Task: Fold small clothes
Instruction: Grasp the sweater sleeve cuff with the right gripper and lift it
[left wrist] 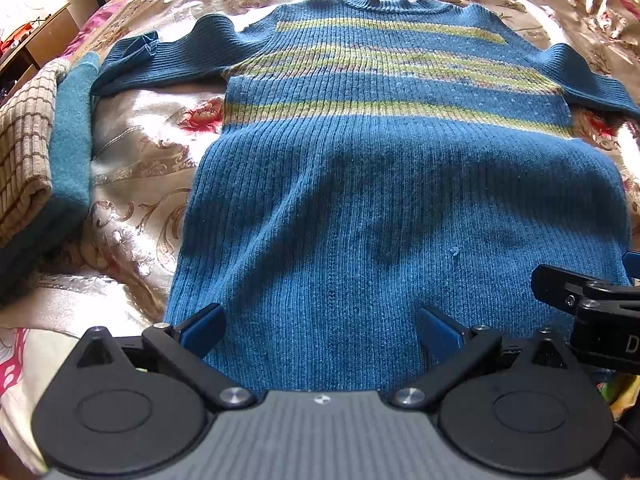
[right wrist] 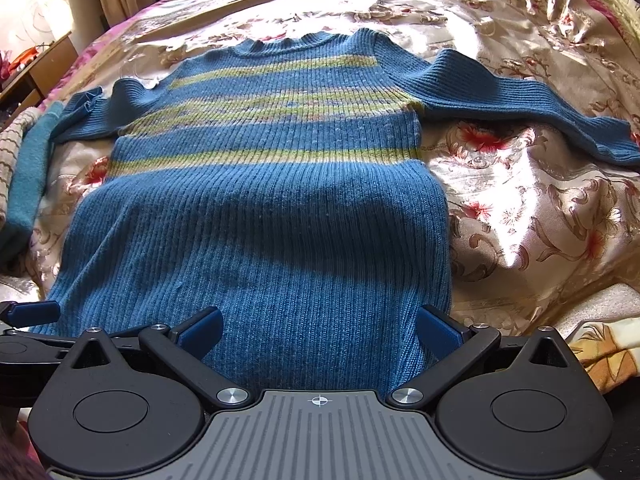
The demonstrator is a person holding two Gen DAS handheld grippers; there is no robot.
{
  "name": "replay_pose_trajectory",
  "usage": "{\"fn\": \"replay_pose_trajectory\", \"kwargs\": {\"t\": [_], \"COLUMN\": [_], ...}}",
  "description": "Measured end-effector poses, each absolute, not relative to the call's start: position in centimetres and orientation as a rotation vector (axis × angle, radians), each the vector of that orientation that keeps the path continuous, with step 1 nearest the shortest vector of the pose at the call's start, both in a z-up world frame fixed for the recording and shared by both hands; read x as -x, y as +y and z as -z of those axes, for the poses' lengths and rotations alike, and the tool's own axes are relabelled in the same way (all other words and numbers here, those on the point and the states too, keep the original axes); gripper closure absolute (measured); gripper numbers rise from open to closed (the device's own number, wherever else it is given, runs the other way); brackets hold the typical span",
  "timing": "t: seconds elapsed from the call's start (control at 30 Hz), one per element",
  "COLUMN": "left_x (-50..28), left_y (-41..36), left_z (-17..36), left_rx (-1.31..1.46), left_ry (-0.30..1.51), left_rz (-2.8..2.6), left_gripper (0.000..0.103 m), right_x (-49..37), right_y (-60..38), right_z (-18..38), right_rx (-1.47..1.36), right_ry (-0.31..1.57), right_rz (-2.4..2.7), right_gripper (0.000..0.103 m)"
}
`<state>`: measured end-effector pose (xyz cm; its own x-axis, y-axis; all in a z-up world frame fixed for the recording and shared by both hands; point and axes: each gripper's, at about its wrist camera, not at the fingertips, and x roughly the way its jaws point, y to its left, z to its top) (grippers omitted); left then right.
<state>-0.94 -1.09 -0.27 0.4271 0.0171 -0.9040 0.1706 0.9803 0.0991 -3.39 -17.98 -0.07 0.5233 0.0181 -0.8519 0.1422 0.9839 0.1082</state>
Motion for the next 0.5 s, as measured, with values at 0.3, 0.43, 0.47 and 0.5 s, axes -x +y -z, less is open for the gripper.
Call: {"fn": "replay_pose_trajectory", "kwargs": {"t": [0.3,0.43,0.47,0.5], "left_x": [-1.5,-3.9,-4.5,-5.0], "left_y": [-3.2,-5.5,-6.3,-7.0], "left_z": [-3.0,-4.5,-4.7,-4.9], "left_rx": [-0.204,-0.199,-0.198,-0.198], "left_ry": [1.000,0.945,0.936,0.929], "left_rz": [0.175,0.237,0.253,0.270], "left_gripper": [0.000,0.000,0.000,0.000], "right_x": [2.9,2.1,1.9,1.7], "right_y": [-21.3,-25.8,-27.4,-28.8], "right_z": [-1.7,-2.7,-2.9,-2.9], "right_rx": [-0.263,-0.330,-0.354,-0.379], "right_ry": [0.907,0.848,0.833,0.821], "right_rz": [0.116,0.211,0.242,0.273], "right_gripper": [0.002,0.006,0.008,0.009]}}
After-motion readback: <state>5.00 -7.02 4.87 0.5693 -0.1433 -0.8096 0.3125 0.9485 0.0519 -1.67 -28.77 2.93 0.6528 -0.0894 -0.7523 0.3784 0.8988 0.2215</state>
